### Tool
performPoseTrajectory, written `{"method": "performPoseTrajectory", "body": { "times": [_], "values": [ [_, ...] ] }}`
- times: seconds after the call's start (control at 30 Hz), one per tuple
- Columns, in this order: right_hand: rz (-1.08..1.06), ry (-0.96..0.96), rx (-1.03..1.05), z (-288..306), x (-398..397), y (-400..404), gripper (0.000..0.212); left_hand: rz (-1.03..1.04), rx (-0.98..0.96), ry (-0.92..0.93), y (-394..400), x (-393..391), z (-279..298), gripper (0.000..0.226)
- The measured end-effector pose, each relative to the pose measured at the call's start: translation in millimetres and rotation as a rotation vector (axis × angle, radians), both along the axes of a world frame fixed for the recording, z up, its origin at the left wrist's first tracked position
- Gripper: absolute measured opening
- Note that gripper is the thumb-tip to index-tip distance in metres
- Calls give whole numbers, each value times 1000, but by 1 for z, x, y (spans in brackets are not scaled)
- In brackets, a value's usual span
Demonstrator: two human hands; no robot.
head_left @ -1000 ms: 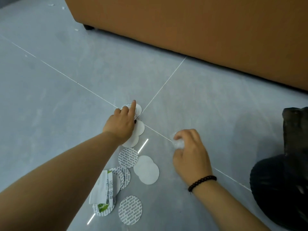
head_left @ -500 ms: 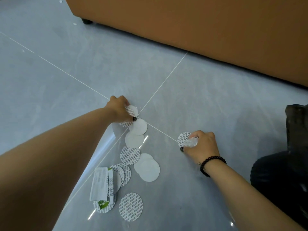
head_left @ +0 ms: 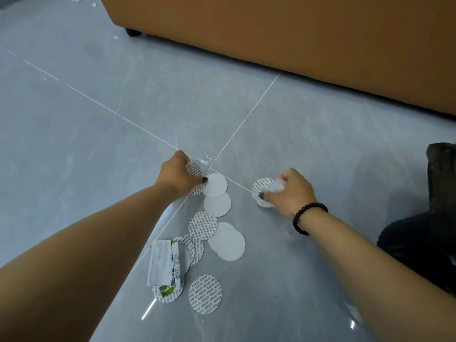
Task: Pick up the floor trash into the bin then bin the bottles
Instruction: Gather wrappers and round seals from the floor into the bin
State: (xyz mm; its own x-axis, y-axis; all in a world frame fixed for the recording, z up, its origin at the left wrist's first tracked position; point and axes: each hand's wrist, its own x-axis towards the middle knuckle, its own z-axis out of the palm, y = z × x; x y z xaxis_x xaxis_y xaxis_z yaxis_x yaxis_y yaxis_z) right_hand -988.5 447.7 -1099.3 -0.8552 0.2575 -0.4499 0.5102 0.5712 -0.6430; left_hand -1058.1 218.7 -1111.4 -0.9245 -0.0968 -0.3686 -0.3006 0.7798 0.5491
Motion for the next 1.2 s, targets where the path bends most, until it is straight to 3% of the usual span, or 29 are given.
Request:
{"method": "performPoseTrajectory", "body": {
  "times": [0.07, 0.13, 0.3, 0.53, 0.6, 0.77, 0.83, 0.97, 1.2],
  "values": [
    [-49, 80, -198, 5, -14, -23, 44, 28, 66, 9, -3, 4, 5, 50],
    [20, 90, -261, 5, -30, -51, 54, 39, 123, 20, -9, 11, 13, 52],
    [369, -78, -24, -20, -42, -101, 62, -26, 97, -39, -42, 32, 28, 45],
    [283, -31, 124, -23, -36, -100, 74, -93, 98, -170, -67, 80, 20, 30],
    [270, 3, 127, -21, -32, -97, 69, -123, 81, -184, -70, 96, 16, 27],
    [39, 28, -168, -10, -21, -83, 53, 54, 244, -112, -75, 112, 17, 25],
    [-2, 44, -224, -10, -17, -77, 57, 92, 304, -137, -77, 115, 19, 28],
    [254, -73, -49, -16, 3, -84, 69, 45, 277, -241, -83, 129, 16, 36],
    [236, -104, 30, -17, 10, -85, 44, -72, 129, -284, -78, 139, 13, 36]
  ]
}}
